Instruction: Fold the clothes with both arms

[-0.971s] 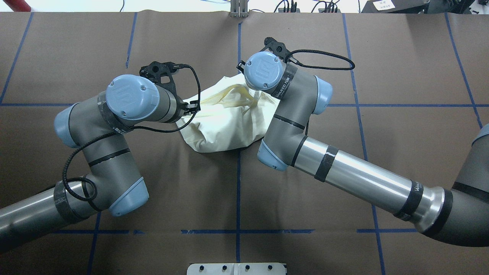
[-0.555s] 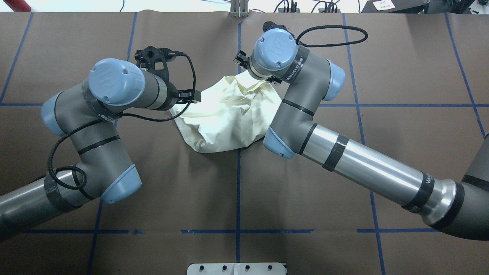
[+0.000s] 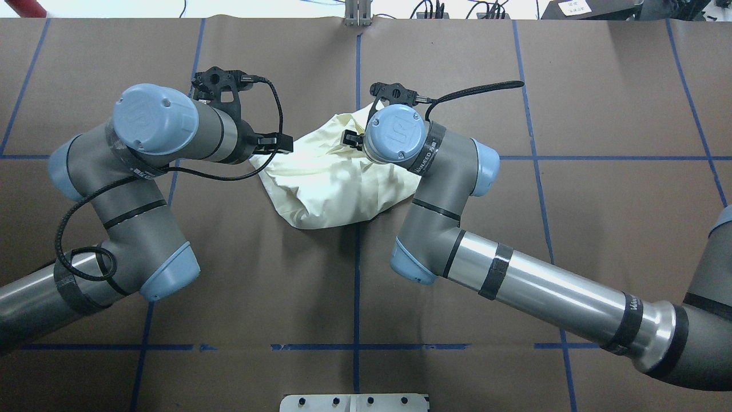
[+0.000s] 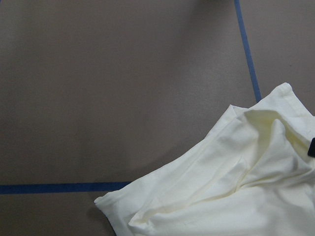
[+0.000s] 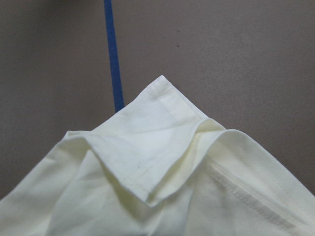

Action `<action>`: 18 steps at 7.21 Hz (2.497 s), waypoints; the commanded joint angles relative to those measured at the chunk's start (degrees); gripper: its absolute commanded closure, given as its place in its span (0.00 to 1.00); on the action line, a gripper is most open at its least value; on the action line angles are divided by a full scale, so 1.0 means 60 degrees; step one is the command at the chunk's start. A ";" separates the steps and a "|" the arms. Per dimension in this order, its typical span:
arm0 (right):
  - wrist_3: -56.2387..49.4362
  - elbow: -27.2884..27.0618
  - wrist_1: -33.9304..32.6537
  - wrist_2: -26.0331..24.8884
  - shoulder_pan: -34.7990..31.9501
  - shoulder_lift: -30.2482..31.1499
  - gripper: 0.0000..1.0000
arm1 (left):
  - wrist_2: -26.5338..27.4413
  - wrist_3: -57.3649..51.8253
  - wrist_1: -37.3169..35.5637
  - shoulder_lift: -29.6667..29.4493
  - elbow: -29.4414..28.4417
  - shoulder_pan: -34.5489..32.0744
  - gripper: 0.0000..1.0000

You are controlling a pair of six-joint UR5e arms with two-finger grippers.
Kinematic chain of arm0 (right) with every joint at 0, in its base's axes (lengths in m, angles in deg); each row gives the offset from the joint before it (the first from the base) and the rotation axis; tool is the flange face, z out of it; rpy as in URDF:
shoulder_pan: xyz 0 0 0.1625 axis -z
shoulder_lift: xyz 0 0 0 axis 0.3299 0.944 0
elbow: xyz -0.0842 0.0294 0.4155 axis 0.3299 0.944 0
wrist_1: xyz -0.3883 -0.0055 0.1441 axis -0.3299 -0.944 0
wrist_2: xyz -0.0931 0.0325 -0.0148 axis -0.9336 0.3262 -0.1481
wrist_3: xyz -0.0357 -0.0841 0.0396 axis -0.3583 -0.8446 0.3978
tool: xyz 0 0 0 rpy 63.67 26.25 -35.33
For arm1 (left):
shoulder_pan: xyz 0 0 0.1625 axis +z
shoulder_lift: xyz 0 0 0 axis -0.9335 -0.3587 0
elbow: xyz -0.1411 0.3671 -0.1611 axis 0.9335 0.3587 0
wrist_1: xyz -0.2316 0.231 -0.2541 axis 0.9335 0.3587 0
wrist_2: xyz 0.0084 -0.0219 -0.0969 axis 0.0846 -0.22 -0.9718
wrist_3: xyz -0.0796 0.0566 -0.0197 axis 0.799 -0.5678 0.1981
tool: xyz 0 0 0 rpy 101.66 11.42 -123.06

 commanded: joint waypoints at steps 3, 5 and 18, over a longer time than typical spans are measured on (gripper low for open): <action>-0.1680 0.0559 -0.0502 -0.0395 0.0068 -0.0114 0.00 | -0.0004 0.0068 0.0037 0.0029 0.0028 -0.0004 0.00; -0.1652 0.1041 -0.0502 -0.0412 -0.0282 -0.0347 0.00 | -0.0019 0.0068 0.0037 0.0029 0.0028 0.0010 0.00; -0.1476 0.1529 -0.0488 0.1830 -0.2833 -0.1023 0.00 | 0.1206 0.1735 0.4138 0.1025 -0.0147 0.2218 0.08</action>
